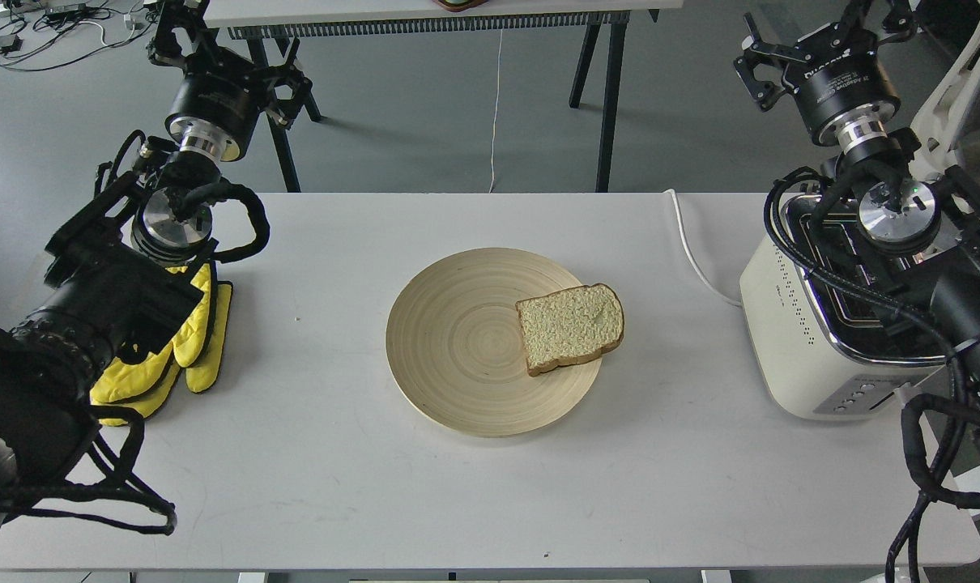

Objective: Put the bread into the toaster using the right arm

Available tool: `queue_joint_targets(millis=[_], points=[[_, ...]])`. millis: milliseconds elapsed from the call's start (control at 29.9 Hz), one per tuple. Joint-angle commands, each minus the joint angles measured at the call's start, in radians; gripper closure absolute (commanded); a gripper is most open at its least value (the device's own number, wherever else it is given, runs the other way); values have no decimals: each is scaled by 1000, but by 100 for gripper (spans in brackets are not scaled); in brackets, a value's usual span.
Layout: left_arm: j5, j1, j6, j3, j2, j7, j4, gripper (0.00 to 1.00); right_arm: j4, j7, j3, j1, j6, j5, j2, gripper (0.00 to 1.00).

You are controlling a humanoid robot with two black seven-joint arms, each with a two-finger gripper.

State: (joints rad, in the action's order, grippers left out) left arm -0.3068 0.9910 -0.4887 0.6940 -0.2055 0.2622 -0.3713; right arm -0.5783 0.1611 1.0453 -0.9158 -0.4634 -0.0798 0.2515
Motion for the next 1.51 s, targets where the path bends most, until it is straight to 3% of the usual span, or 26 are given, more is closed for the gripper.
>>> queue_joint_targets(millis=[0,67,301,402,837,1172,1473], points=[[0,1,0,-2,0,47,-1,0,-9,0,-1,6,0,0,-3,0],[1,0,0,-5,5,81,-1,0,-11,0,-1,3,2,2,-5,0],[5,0,0,-30,3,77,0,0,-21,0,-79,-11,0,5,2,0],[5,0,0,-31,0,72,0,0,-93,-12,-123,-14,2,21,46,0],[6,-2,0,-33,0,74,0,0,-385,-15,-658,-239,109,495,287,1],[8,-2,0,-33,-8,72,0,0,-442,-35,-1201,-462,311,834,220,1],[8,-2,0,-33,-8,74,0,0,-388,0,-1295,-321,379,988,112,2]])
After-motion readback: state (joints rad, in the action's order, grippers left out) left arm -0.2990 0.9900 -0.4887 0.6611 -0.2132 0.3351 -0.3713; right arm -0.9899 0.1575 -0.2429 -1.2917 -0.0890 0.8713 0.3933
